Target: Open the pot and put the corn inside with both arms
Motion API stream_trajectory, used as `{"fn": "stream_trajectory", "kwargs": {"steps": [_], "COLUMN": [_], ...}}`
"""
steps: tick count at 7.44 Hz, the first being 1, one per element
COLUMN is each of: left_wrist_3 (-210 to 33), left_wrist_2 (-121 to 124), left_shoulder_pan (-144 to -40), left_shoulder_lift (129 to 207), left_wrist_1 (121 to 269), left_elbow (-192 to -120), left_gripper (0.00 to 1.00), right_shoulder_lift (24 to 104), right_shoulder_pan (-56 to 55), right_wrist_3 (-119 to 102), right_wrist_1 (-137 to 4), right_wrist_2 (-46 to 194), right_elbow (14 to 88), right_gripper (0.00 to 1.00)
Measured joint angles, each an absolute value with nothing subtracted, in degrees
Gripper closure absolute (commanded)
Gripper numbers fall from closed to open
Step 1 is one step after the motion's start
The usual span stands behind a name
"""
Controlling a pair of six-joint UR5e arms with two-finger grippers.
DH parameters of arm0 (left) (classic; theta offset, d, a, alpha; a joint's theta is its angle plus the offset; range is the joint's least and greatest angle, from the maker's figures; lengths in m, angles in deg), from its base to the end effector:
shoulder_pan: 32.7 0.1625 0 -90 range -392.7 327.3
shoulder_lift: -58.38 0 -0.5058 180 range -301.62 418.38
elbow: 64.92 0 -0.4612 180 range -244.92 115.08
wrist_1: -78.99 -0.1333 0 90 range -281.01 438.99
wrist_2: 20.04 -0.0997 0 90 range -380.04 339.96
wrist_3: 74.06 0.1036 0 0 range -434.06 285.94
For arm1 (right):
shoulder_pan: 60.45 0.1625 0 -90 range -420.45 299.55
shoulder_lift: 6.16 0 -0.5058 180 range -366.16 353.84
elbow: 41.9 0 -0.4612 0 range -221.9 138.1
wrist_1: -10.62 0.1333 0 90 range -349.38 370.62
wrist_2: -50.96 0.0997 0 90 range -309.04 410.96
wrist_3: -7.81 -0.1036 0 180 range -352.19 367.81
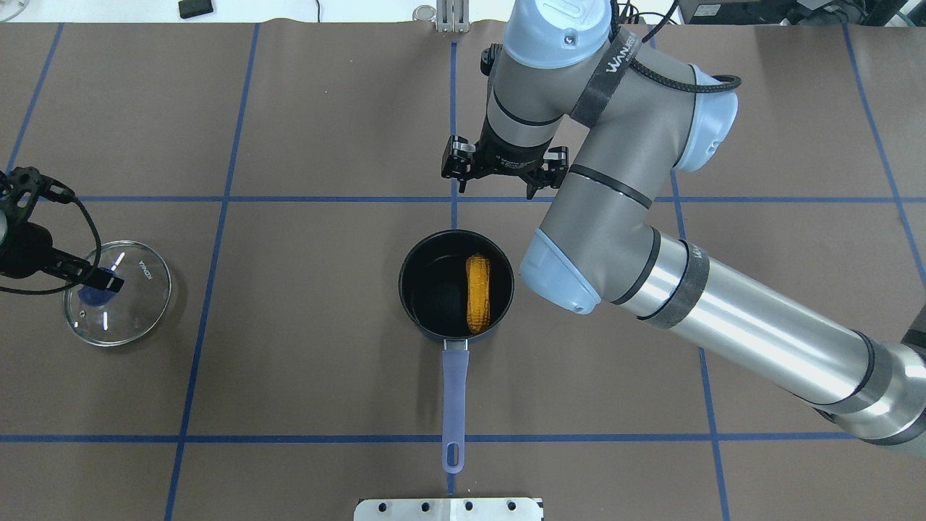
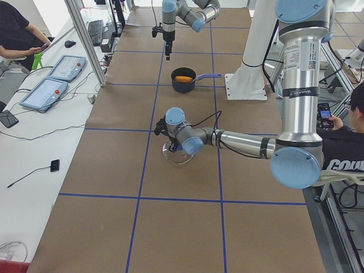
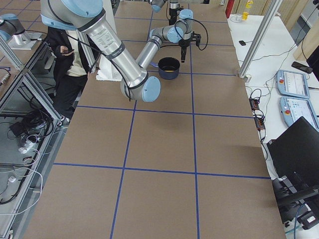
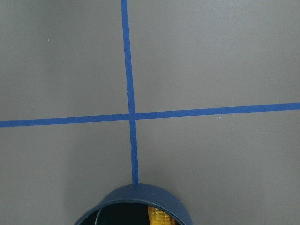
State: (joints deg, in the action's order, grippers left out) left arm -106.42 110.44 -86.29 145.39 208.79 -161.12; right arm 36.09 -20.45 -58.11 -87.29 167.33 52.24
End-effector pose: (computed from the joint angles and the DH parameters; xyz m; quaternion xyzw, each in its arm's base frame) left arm 0.2797 -0.4905 0.6314 0.1021 0.4599 0.1576 0.8679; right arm -0.5531 -0.5780 0.1373 0.0141 -0.4212 0.0404 0.9059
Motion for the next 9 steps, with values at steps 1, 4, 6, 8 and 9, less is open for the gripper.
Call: {"fn": "stream_trajectory", "kwargs": {"steps": [1,4,6,8,9], "left_wrist_3": [-106.39,-106.34,-106.04,-105.72,-104.55], "left_wrist_2": [110.31,110.14,110.40,114.78,118.85], "left_shoulder_pan": [-85.99,-85.64,-85.65,-87.72,-91.58], "left_shoulder_lift": [145.44,145.86,146.07,146.17,146.18], "left_wrist_1": [208.80,208.81,208.86,208.68,208.41], "left_elbow": [-160.90,-160.29,-160.38,-161.77,-162.08], "left_gripper": [0.41,0.13,0.03,0.03,0.03], "right_shoulder_lift": [36.09,36.14,36.36,36.73,37.99], "right_shoulder_pan": [-20.44,-20.25,-19.41,-17.13,-14.61], "right_wrist_3": [-58.11,-58.07,-58.08,-57.50,-55.71], "right_wrist_1": [-87.29,-86.89,-85.78,-85.44,-85.07], "right_wrist_2": [167.31,167.25,167.32,167.88,168.68], "right_elbow": [52.25,52.24,52.23,52.23,52.23], "right_gripper": [0.00,0.00,0.00,0.00,0.00]}}
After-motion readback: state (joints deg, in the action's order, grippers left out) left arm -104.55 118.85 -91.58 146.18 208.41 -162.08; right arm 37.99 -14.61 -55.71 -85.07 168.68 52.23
